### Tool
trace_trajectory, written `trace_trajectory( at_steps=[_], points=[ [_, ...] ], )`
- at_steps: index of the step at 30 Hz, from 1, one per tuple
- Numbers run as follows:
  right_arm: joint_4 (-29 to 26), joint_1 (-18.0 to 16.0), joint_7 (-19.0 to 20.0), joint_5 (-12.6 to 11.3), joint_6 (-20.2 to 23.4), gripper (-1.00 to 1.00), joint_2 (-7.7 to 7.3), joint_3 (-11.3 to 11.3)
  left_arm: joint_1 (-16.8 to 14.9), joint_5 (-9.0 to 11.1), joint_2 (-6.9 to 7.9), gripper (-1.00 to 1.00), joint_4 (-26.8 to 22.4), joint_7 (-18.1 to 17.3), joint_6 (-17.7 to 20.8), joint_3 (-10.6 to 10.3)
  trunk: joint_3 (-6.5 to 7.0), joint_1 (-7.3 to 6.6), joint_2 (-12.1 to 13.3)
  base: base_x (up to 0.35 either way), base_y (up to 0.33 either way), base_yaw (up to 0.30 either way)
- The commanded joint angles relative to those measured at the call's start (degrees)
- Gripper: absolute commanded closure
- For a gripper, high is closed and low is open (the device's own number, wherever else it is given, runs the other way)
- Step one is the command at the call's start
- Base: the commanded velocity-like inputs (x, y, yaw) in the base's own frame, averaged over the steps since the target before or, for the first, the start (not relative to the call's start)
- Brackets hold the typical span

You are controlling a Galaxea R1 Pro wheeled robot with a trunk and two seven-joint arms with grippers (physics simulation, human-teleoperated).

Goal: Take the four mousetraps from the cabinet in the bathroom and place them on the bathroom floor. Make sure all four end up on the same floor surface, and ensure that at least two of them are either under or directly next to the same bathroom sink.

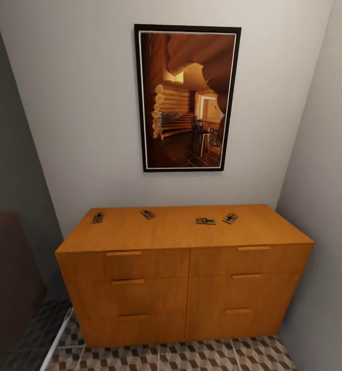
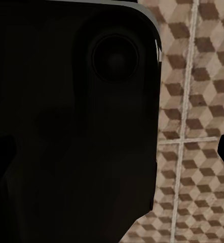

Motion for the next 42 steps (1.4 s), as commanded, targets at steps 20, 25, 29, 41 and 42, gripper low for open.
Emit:
trace_trajectory(
  at_steps=[20, 25, 29, 41, 42],
  points=[
    [0.0, 0.0, -0.1, -0.1, -0.1, -1.00, -0.02, 0.0, 0.0, 0.5, 0.01, -1.00, -0.1, 0.0, -0.2, 0.1, -0.04, -0.02, 0.0, -0.040, 0.000, 0.000],
    [0.0, 0.0, -0.2, 0.1, 0.3, -1.00, -0.01, 0.2, 0.0, 0.5, -0.06, -1.00, -0.5, 0.0, -0.4, -0.1, -0.04, -0.02, 0.0, -0.002, 0.000, 0.000],
    [-0.2, 0.0, -0.3, 0.5, 0.7, -1.00, -0.22, 0.3, 0.0, 0.4, -0.05, -1.00, -2.8, 0.0, -1.5, -0.3, -0.04, -0.02, 0.0, 0.000, 0.000, 0.000],
    [-8.4, -0.1, -0.4, 1.0, 6.0, -1.00, -0.67, 0.4, 0.0, -0.2, 0.06, -1.00, -11.9, -0.2, -2.0, -0.8, -0.04, -0.02, 0.0, 0.000, 0.000, 0.000],
    [-10.0, -0.1, -0.4, 1.0, 7.3, -1.00, -0.69, 0.4, 0.0, -0.2, 0.05, -1.00, -13.1, -0.2, -1.9, -0.8, -0.04, -0.02, 0.0, 0.000, 0.000, 0.000]
  ],
)
